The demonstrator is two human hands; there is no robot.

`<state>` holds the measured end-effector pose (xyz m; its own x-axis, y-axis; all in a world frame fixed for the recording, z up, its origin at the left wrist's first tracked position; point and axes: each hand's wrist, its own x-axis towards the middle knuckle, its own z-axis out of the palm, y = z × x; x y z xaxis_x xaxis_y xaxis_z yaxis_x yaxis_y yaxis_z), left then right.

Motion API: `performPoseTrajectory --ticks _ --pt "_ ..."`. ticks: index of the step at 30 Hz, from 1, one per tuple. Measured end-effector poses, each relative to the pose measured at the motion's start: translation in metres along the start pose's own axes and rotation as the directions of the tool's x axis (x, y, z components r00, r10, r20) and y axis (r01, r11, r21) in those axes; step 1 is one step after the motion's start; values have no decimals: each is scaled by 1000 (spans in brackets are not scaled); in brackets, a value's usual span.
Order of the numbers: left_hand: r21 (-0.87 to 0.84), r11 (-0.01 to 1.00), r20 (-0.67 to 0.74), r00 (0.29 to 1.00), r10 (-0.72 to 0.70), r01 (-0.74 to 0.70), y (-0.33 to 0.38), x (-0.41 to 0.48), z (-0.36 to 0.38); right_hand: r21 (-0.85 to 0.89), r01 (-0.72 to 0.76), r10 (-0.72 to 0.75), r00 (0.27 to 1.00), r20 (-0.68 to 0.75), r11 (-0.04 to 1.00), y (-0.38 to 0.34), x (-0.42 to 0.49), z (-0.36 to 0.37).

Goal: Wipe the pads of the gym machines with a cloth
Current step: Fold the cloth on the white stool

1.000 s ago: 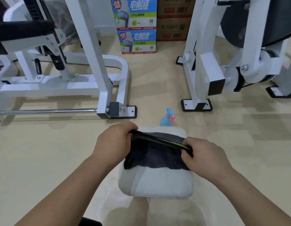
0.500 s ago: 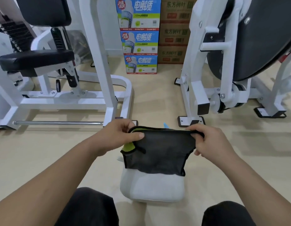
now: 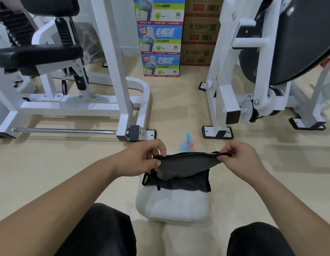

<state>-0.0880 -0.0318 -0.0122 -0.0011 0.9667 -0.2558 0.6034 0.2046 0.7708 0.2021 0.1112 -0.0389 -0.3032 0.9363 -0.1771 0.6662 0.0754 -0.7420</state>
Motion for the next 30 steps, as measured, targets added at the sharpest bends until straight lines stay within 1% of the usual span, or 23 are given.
performPoseTrajectory --ticks 1,2,4,6,7,9,10,11,13,14,15,18,19,21,23,25,27,28,29,30 --pt "67 997 9 1000 27 -27 0 1 1 -8 -11 11 1000 -2 1000 1 2 1" --pt "91 995 12 999 38 -39 1 2 2 -13 -21 21 1000 2 1000 2 3 2" --pt "80 995 36 998 50 -53 3 1 4 -16 -40 41 999 19 999 4 5 3" --pt "158 984 61 996 72 -81 3 2 4 -12 -58 58 998 33 998 7 7 4" --pt "219 972 58 996 72 -83 2 4 5 -9 -63 63 997 35 998 8 8 5" --pt "310 949 -16 998 66 -58 -1 7 7 -8 -67 67 997 26 998 8 10 6" --pt "297 954 -65 996 63 -41 -3 8 8 -9 -67 68 998 20 998 8 10 6" --pt "248 968 -87 994 63 -39 -4 9 8 -6 -72 72 997 15 997 7 10 7" --pt "131 990 -54 997 63 -56 -5 7 10 4 -92 92 996 11 996 6 9 7" --pt "113 992 -37 998 59 -54 -6 7 10 5 -102 102 995 13 995 6 9 6" --pt "140 989 -51 997 52 -44 -8 7 10 1 -112 112 994 16 994 6 8 6" --pt "334 943 -212 975 65 10 -12 10 9 -4 -123 123 991 42 992 6 6 3" --pt "394 919 -237 969 67 33 -13 11 8 3 -125 125 991 52 992 6 5 2" --pt "525 848 -222 973 58 69 -14 12 7 6 -129 128 989 70 992 5 4 1" --pt "639 765 -152 988 21 83 -17 11 7 4 -133 132 988 78 991 6 3 1" --pt "698 712 -82 996 -17 70 -17 9 6 21 -140 138 987 79 990 7 3 0" --pt "729 681 -77 997 -18 69 -14 10 1 50 -130 127 990 68 990 3 4 -3" --pt "735 673 -110 994 -9 87 -10 12 -5 69 -109 105 993 56 992 -1 6 -4" --pt "715 688 -172 985 -2 126 -4 15 -12 90 -76 73 997 35 993 -8 9 -6" --pt "663 730 -247 969 4 166 4 17 -24 106 -33 32 999 4 994 -18 12 -9"
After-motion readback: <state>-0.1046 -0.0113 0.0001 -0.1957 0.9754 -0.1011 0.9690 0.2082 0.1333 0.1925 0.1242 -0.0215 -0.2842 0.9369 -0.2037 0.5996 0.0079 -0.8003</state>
